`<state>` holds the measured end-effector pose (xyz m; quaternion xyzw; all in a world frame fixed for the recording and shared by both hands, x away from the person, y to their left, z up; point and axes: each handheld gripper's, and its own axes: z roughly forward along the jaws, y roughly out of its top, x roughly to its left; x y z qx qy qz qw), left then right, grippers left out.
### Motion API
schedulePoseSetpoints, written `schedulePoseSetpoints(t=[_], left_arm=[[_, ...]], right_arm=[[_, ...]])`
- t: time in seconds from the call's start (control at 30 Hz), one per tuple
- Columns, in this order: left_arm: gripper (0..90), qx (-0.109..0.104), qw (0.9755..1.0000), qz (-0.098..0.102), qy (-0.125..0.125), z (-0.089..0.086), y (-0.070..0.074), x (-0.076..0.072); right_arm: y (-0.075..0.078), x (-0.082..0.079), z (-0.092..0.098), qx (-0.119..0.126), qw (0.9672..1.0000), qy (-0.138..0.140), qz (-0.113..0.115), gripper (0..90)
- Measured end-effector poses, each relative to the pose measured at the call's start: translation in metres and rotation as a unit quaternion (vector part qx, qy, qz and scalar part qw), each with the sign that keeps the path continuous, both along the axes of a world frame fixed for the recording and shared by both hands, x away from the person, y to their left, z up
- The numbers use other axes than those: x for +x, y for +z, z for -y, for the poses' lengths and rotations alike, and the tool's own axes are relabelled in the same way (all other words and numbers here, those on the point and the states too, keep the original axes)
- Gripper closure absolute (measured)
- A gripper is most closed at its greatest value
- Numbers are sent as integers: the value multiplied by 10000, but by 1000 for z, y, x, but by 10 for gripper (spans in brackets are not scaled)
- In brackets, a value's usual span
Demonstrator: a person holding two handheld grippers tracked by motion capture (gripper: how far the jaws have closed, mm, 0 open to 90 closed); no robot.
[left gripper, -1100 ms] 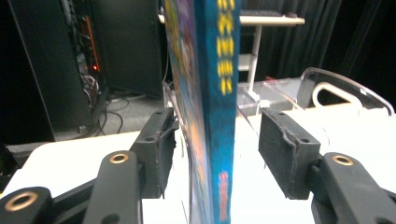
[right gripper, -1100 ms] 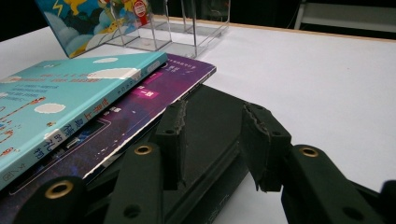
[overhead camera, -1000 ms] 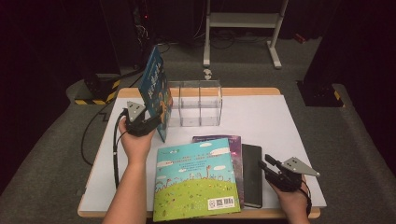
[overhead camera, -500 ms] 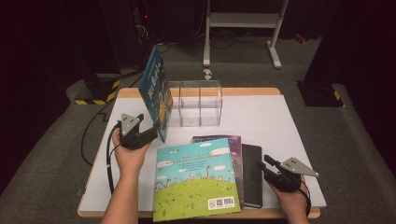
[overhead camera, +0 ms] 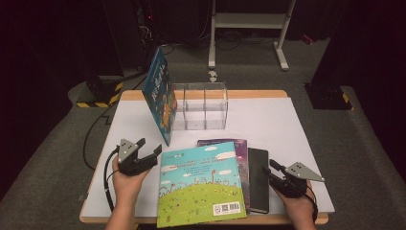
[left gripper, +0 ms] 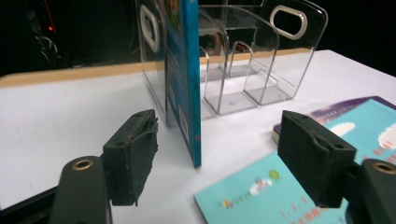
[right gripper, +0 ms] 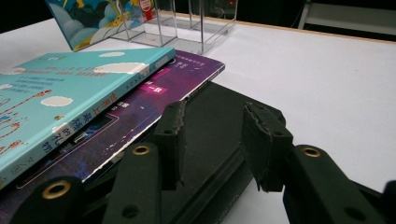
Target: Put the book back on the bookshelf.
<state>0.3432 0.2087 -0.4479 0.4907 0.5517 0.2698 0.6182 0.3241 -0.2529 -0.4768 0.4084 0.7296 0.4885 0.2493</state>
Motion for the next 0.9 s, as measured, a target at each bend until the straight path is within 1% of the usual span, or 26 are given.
schedulePoseSetpoints(t=[0.03, 0.07, 0.13, 0.2, 0.23, 0.27, 0.3, 0.37, 0.43, 0.5, 0.53, 0.57, 0.63, 0.7, 0.8, 0.87, 0.9], left_arm=[[270, 50, 10000, -30, -19, -2, -4, -4], [268, 9, 10000, -32, -12, -2, -5, -6], [266, 73, 10000, -30, -17, -3, -10, -13], [265, 42, 10000, 11, -17, -4, -14, -18], [258, 42, 10000, 11, -17, -4, -14, -18], [243, 136, 9999, -34, -37, -3, -18, -23], [238, 209, 9998, -50, -40, -2, -20, -25], [226, 307, 9994, -114, -113, 0, -26, -29], [223, 349, 9990, -223, -171, 3, -32, -33], [221, 365, 9987, -287, -208, 5, -41, -38], [221, 366, 9983, -373, -240, 6, -44, -39], [221, 371, 9979, -445, -298, 8, -46, -40], [223, 394, 9976, -457, -331, 9, -47, -41], [224, 396, 9963, -616, -443, 13, -52, -42], [229, 440, 9949, -694, -579, 17, -55, -42], [229, 419, 9947, -715, -612, 19, -56, -42], [229, 464, 9939, -749, -660, 19, -56, -44]], right_arm=[[0, 0, 0, -6, 10000, 3, 6, 594], [0, 0, -1, -17, 10000, 7, 9, 593], [0, 0, -1, -30, 10000, 24, 23, 591], [-1, 0, -2, -55, 10000, 31, 14, 589], [-1, 0, -2, -70, 10000, 40, 17, 589], [-1, 0, -2, -81, 10000, 54, 20, 587], [-1, 0, -2, -90, 9999, 62, 19, 585], [0, 0, -3, -117, 9999, 84, 29, 582], [0, -1, -5, -137, 9998, 103, 28, 579], [0, -2, -7, -195, 9997, 122, 37, 575], [0, -2, -9, -248, 9996, 128, 43, 572], [0, -3, -11, -276, 9995, 131, 54, 571], [1, -4, -14, -335, 9993, 154, 84, 566], [2, -5, -18, -428, 9989, 169, 131, 558], [3, -6, -22, -451, 9987, 202, 116, 547], [3, -6, -24, -480, 9985, 230, 116, 542], [3, -6, -25, -482, 9985, 236, 119, 540]])
